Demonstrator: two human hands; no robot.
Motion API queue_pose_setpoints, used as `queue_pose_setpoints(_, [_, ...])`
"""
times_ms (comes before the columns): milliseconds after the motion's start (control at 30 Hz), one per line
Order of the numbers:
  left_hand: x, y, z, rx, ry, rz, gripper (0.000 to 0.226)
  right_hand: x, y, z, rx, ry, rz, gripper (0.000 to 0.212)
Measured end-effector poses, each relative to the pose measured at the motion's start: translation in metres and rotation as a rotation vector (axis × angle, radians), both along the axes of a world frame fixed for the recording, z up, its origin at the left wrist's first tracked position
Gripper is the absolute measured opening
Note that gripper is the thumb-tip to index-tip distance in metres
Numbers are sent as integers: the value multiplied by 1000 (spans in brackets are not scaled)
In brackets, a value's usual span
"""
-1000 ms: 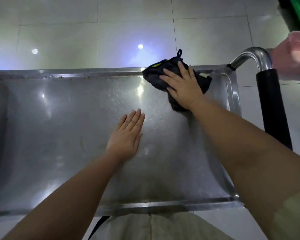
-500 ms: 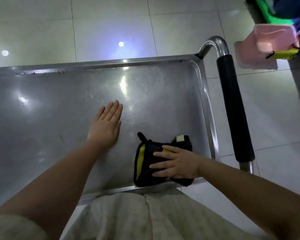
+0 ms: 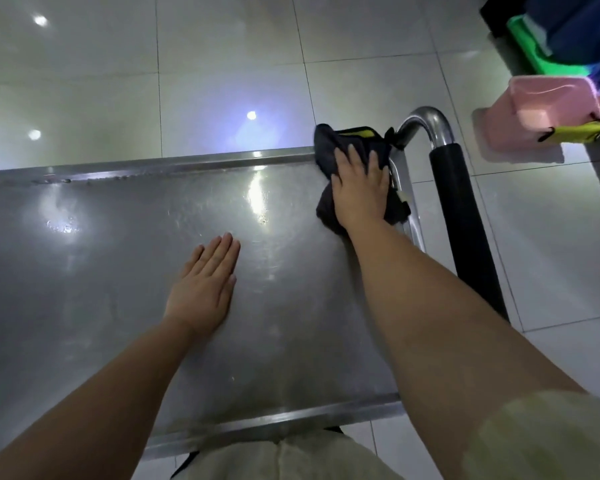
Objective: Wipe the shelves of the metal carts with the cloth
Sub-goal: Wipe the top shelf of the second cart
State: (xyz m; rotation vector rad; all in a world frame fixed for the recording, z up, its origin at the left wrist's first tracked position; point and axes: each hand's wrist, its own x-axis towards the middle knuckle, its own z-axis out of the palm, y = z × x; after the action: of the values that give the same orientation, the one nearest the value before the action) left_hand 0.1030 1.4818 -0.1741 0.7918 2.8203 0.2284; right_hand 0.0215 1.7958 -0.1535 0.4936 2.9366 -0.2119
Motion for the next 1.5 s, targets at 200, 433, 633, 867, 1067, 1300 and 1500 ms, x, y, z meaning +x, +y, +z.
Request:
queue_pose_setpoints(200, [-6,5,5,-8,10,8,58,85,-10,4,-45,-29,-280,54])
queue_pose_setpoints(433, [-5,10,7,28,15,7,61,218,-42,-2,-57,-52,-418,55])
queue_pose_setpoints(633, [4,5,7,43,19,-15,59,276,-71,-6,-21,-41,-595,54])
queue_pose_setpoints(867, [9,0,4,27,-17,-16,56,265,-133,-7,-47,23,-520,51])
queue_pose_setpoints(1067, [10,-10,18,51,-6,-55,56,256,-159,-13,-4,1,-387,53])
queue_pose_setpoints(1300, [35,-35,31,87,-12,-55,39,254,-164,-10,-20,17,-382,53])
queue_pose_setpoints(1500, [63,-85,39,-6,95,-48,43,259,-156,-5,-88,10,-366,51])
